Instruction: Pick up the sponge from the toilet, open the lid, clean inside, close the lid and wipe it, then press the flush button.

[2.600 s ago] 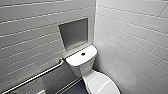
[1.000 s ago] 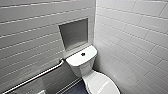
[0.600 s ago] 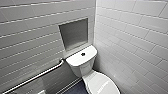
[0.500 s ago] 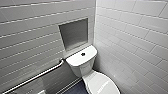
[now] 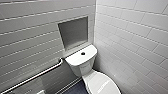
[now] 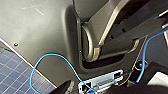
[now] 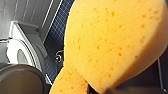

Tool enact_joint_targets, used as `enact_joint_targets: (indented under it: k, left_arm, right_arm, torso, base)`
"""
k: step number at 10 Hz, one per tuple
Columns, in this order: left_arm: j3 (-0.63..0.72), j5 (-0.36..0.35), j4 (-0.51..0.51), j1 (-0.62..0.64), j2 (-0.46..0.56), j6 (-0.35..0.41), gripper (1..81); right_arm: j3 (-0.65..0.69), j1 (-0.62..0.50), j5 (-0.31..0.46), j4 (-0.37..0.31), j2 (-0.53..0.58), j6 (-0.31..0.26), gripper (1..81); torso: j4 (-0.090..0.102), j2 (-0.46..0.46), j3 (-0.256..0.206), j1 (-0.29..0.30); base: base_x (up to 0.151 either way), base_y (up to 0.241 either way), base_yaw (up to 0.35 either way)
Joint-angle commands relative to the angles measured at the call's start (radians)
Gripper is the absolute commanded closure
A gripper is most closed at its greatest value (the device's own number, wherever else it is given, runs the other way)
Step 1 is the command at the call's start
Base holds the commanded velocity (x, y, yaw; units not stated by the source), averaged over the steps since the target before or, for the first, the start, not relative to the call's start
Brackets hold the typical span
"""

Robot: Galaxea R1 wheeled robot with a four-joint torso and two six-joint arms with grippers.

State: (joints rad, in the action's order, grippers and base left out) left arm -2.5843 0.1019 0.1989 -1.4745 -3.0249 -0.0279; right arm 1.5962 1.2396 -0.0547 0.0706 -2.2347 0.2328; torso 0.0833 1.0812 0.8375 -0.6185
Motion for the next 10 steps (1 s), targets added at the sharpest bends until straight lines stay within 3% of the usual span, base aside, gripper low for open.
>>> enact_joint_targets:
  k: [1, 3, 8, 9, 10]
  left_arm:
    - [0.01, 0.076, 0.007, -0.004, -0.002, 0.002, 1.0]
    - [0.01, 0.076, 0.007, -0.004, -0.011, 0.002, 1.0]
    - [0.007, 0.076, -0.004, -0.004, -0.016, 0.0, 1.0]
    - [0.009, 0.076, -0.003, -0.005, -0.016, 0.0, 1.0]
    - [0.01, 0.076, 0.0, -0.004, -0.016, 0.0, 1.0]
  right_arm:
    - [-0.05, -0.183, 0.143, -0.009, 0.06, 0.019, 81.1]
    - [-0.055, -0.278, 0.182, -0.008, 0.059, 0.049, 81.1]
    - [-0.047, -0.553, 0.312, -0.005, -0.013, 0.117, 81.1]
    - [-0.047, -0.599, 0.335, -0.003, -0.025, 0.137, 81.1]
    - [-0.049, -0.645, 0.343, -0.006, -0.029, 0.149, 81.1]
  torso:
    - [0.0, 0.096, 0.074, -0.062]
    - [0.0, 0.17, 0.046, -0.109]
    - [0.0, 0.344, 0.062, -0.219]
    - [0.0, 0.285, 0.097, -0.18]
    - [0.0, 0.314, 0.136, -0.196]
  base:
    - [0.0, 0.0, 0.0]
    - [0.0, 0.0, 0.0]
    - [0.0, 0.0, 0.0]
    - [0.0, 0.0, 0.0]
    - [0.0, 0.0, 0.0]
